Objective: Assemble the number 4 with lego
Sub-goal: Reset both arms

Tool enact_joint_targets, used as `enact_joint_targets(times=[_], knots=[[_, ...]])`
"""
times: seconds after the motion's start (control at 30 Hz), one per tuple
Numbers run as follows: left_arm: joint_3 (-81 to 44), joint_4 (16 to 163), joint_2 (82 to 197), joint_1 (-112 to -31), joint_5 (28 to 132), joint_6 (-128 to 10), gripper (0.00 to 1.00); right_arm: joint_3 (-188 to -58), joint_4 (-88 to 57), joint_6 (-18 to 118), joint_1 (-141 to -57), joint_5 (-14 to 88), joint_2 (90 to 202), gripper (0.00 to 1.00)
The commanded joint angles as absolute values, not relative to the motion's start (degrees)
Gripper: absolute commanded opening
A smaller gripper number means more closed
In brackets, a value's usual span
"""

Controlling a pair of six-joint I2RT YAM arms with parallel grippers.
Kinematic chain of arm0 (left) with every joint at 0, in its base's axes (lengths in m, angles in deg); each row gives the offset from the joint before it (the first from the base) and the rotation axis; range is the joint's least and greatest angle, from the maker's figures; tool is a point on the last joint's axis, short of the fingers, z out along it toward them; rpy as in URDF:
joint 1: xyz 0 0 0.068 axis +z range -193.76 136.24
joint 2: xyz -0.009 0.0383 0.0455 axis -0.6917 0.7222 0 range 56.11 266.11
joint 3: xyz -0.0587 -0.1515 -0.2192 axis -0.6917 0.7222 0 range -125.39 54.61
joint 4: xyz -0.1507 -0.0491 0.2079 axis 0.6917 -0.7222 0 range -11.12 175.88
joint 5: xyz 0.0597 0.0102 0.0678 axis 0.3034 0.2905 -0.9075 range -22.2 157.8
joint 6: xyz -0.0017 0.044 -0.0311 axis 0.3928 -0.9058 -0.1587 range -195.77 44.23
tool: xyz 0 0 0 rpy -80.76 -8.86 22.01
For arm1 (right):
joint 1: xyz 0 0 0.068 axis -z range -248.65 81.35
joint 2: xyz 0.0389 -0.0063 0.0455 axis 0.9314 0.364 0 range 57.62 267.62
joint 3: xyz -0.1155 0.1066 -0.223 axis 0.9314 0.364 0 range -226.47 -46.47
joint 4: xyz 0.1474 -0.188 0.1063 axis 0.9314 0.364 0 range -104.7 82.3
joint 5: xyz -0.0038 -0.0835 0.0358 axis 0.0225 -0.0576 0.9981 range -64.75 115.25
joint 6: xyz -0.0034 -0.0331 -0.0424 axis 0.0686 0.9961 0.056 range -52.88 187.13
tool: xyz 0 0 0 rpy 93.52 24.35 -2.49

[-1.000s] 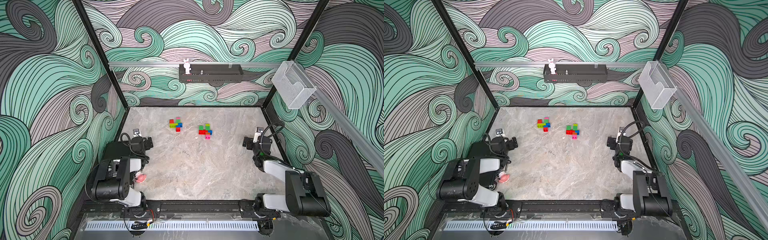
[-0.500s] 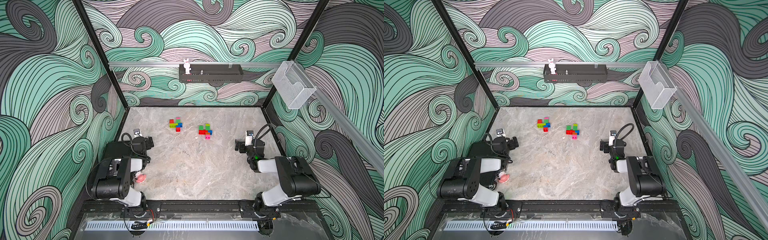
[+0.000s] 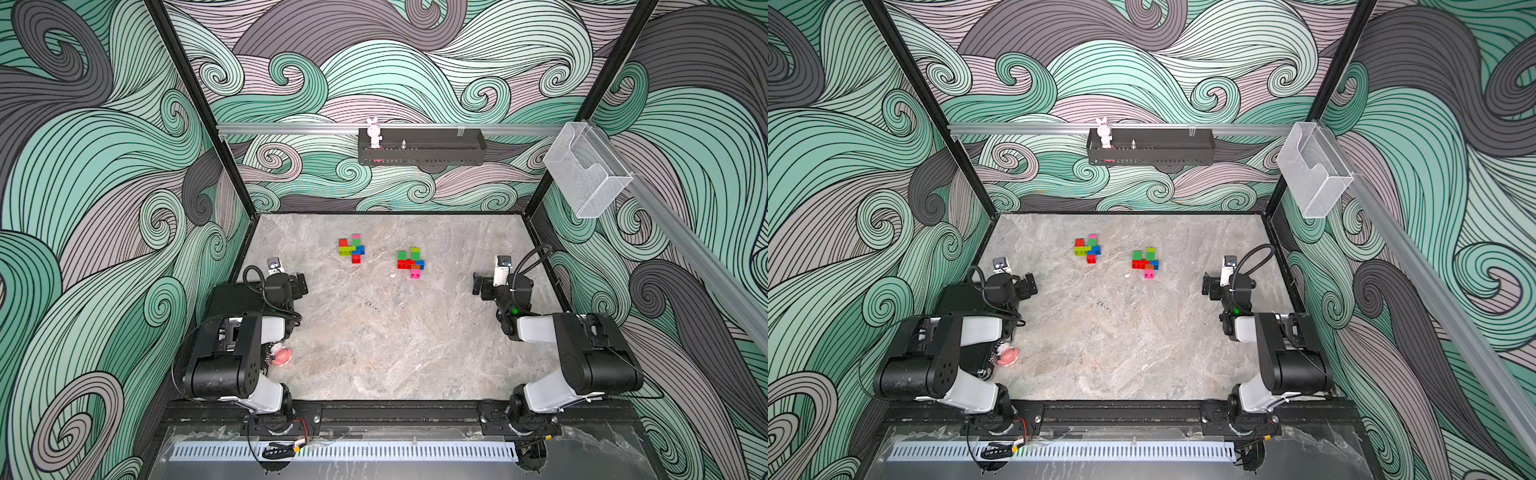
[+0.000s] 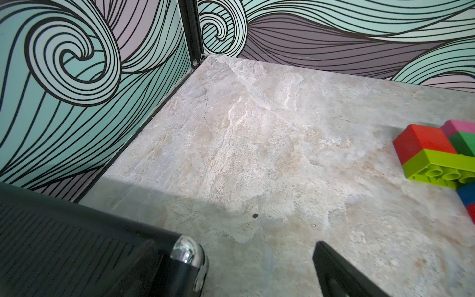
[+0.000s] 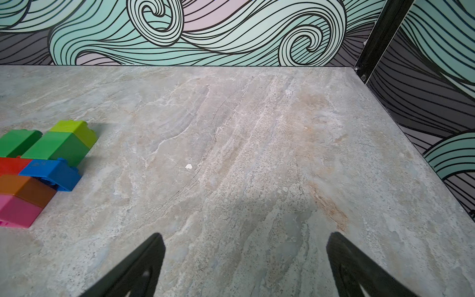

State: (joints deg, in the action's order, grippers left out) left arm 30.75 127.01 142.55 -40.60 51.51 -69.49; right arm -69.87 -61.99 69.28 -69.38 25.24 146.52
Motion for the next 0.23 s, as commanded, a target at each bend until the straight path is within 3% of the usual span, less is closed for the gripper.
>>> enact_joint_targets(times=[0.0, 0.2], knots=[[29.6, 126.1, 142.7, -41.4, 50.4, -68.6, 0.99, -70.8, -61.2, 68.9, -69.4, 25.3, 146.0, 0.99], [29.6, 126.0, 142.7, -41.4, 50.4, -68.6, 0.98, -70.2, -62.1, 69.0, -69.5, 25.3, 145.7, 0.99]])
